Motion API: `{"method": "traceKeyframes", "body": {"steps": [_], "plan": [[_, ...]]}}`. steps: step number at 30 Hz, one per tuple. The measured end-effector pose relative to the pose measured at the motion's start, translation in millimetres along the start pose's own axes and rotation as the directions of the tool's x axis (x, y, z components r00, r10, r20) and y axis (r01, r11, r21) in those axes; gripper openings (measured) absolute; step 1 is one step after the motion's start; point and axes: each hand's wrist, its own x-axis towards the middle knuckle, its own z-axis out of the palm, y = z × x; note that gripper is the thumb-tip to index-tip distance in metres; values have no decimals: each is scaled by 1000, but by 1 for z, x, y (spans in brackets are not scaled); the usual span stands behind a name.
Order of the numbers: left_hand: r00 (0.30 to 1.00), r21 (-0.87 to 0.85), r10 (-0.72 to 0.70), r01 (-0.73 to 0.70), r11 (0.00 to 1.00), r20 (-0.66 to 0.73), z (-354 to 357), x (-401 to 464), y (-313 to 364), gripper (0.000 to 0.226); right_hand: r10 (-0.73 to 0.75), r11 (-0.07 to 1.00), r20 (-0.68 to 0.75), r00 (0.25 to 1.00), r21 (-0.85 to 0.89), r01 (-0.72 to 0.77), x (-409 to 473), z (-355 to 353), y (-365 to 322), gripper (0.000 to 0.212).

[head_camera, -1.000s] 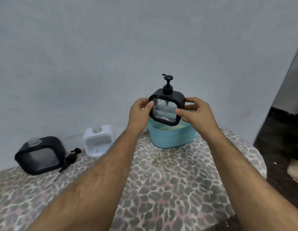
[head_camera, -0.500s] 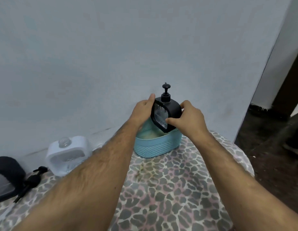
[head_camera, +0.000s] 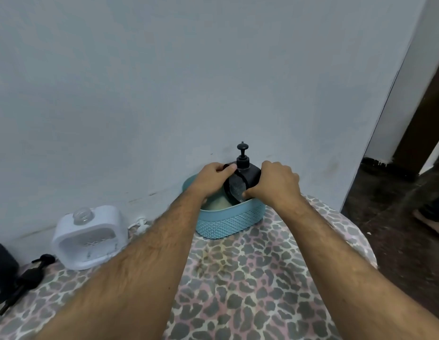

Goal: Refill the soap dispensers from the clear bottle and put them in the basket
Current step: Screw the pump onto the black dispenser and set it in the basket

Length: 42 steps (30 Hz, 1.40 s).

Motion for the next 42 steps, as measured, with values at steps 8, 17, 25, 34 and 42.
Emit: {"method": "traceKeyframes", "body": {"steps": [8,17,25,34,42], "plan": [[998,65,-60,59,996,10,2,5,-5,40,4,994,68,998,-106,3,7,4,-4,39],[1000,119,-30,29,992,6,4,1,-4,45,-20,1000,148,989,3,20,13,4,6,33],[1000,154,1,2,988,-20,5,-3,-2,47,29,995,84,996,94,-37,13,9,8,35],[974,523,223,-176,834,-28,2,-19,14,34,57,997,66,996,41,-60,7,7,5,37],[956,687,252,-286,668,153,-22,-69,31,48,-50,999,-40,998,-8,50,-15,3,3,59]]}}
